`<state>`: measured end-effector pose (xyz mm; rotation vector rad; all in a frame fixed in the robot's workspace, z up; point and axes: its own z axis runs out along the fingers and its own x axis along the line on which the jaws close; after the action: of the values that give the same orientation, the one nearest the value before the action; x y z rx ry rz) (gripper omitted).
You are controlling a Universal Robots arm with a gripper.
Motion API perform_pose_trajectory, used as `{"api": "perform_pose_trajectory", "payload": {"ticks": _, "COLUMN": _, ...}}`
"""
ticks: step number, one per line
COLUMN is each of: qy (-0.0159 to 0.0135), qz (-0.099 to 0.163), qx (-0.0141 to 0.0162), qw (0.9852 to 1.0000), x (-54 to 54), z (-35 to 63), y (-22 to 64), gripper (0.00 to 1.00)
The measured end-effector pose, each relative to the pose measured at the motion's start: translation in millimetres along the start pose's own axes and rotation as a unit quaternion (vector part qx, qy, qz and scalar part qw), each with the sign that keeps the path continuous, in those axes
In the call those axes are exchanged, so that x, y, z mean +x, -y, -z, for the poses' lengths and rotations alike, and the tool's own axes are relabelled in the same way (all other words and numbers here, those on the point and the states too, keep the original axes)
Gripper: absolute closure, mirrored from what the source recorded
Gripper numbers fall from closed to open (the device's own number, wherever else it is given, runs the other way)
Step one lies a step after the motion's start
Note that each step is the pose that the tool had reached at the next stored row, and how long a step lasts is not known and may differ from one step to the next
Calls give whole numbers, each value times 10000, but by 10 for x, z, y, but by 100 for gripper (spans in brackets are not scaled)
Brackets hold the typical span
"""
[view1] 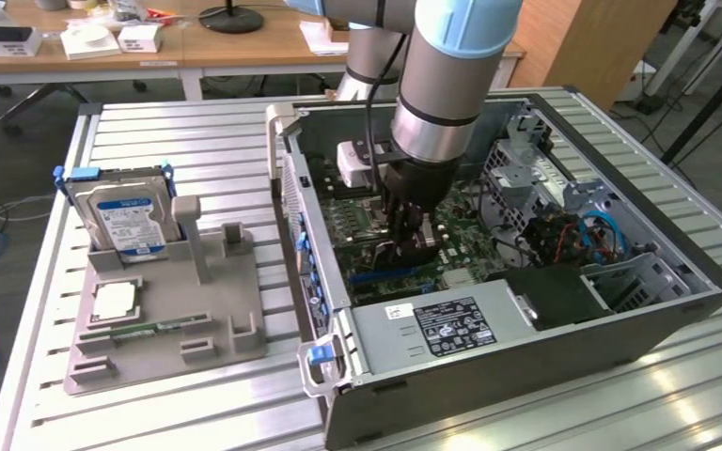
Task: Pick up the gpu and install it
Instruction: 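Pick up the gpu and move the gpu toward the slot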
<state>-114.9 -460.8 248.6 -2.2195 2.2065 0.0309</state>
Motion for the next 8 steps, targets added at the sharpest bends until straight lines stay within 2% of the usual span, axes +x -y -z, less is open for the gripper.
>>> {"api": "perform_pose_trajectory", "payload": {"ticks": 8, "qy": 0, "qz": 0, "qx": 0, "qw": 10000, "x": 0, "z": -12, "y": 0, "gripper": 74}}
